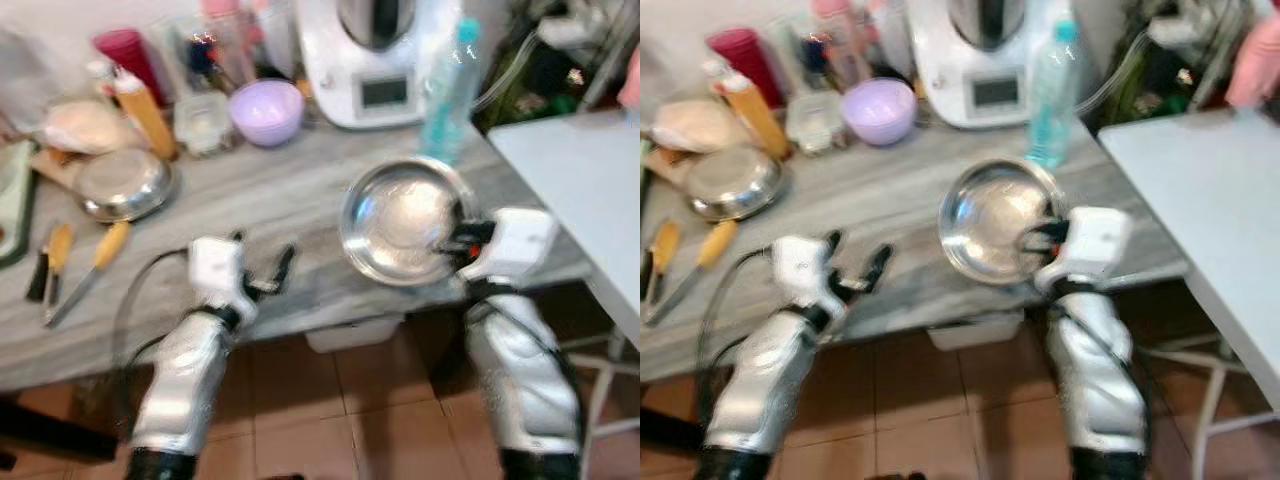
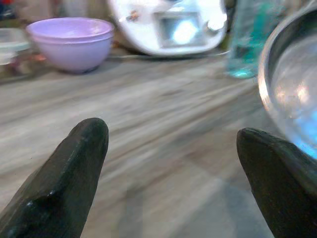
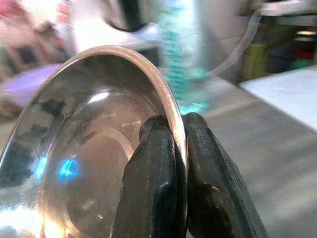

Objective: Setting the table

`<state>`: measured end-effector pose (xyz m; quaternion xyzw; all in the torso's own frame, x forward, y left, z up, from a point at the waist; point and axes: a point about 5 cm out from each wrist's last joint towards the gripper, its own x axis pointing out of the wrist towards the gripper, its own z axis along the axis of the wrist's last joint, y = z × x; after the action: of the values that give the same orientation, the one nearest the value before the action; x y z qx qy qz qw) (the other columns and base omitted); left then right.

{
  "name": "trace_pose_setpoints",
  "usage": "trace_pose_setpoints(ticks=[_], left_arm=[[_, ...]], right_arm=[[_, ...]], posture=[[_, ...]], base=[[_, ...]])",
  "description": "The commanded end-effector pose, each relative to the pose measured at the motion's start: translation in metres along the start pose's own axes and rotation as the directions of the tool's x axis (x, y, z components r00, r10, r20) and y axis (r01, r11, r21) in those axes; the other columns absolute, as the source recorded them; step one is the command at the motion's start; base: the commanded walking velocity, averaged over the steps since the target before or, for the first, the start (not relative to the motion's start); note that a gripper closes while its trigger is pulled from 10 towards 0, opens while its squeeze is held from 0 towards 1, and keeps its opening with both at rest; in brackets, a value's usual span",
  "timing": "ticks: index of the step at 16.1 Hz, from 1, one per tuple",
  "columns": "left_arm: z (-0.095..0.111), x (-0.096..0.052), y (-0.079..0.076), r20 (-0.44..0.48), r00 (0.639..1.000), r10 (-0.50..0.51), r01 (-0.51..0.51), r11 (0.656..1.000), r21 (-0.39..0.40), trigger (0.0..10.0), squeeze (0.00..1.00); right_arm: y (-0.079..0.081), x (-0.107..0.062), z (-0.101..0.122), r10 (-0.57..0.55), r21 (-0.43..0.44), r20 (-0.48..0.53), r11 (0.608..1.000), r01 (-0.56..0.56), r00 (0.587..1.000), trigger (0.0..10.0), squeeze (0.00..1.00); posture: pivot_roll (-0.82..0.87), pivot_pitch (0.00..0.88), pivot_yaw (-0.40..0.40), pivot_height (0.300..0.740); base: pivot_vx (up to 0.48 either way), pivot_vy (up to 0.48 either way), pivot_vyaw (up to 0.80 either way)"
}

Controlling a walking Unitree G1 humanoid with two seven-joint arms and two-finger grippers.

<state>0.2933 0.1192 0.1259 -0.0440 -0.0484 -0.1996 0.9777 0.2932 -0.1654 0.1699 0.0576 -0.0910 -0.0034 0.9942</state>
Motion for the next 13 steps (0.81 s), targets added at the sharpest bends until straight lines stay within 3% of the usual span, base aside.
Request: trace_pose_setpoints(ticks=[1, 5, 6, 8, 10, 13], left_arm=[[0.001, -0.014, 0.018, -0.007, 0.999, 0.032, -0.032, 0.998, 0.046, 10.0, 0.00], [0.009, -0.029, 0.021, -0.032, 0.994, -0.104, 0.107, 0.989, 0.103, 10.0, 0.00], [0.011, -0.035, 0.022, -0.057, 0.987, -0.152, 0.158, 0.979, 0.130, 10.0, 0.00], [0.011, -0.038, 0.023, -0.072, 0.982, -0.176, 0.185, 0.973, 0.136, 10.0, 0.00], [0.010, -0.041, 0.022, -0.082, 0.982, -0.172, 0.183, 0.972, 0.150, 10.0, 0.00], [0.010, -0.040, 0.017, -0.074, 0.983, -0.167, 0.176, 0.975, 0.139, 10.0, 0.00]], right_arm=[[0.014, 0.003, 0.006, 0.055, 0.039, 0.024, 0.998, -0.056, 0.998, 10.0, 0.00], [0.014, 0.010, 0.007, 0.065, 0.076, 0.018, 0.995, -0.066, 0.998, 10.0, 0.00], [0.016, 0.015, 0.007, 0.066, 0.121, 0.009, 0.990, -0.067, 0.998, 10.0, 0.00], [0.017, 0.019, 0.007, 0.065, 0.152, 0.002, 0.986, -0.065, 0.998, 10.0, 0.00], [0.018, 0.030, 0.007, 0.052, 0.236, -0.013, 0.971, -0.047, 0.999, 10.0, 0.00], [0.018, 0.031, 0.008, 0.061, 0.209, -0.006, 0.976, -0.058, 0.998, 10.0, 0.00]], posture=[[-0.04, 0.104, 0.070, 0.740], [-0.03, 0.111, 0.068, 0.740], [-0.02, 0.114, 0.071, 0.740], [-0.02, 0.115, 0.073, 0.740], [-0.02, 0.112, 0.070, 0.740], [-0.02, 0.109, 0.065, 0.740]], base=[[0.000, 0.000, 0.00], [0.000, 0.000, 0.00], [0.000, 0.000, 0.00], [0.000, 0.000, 0.00], [0.000, 0.000, 0.00], [0.000, 0.000, 0.00]])
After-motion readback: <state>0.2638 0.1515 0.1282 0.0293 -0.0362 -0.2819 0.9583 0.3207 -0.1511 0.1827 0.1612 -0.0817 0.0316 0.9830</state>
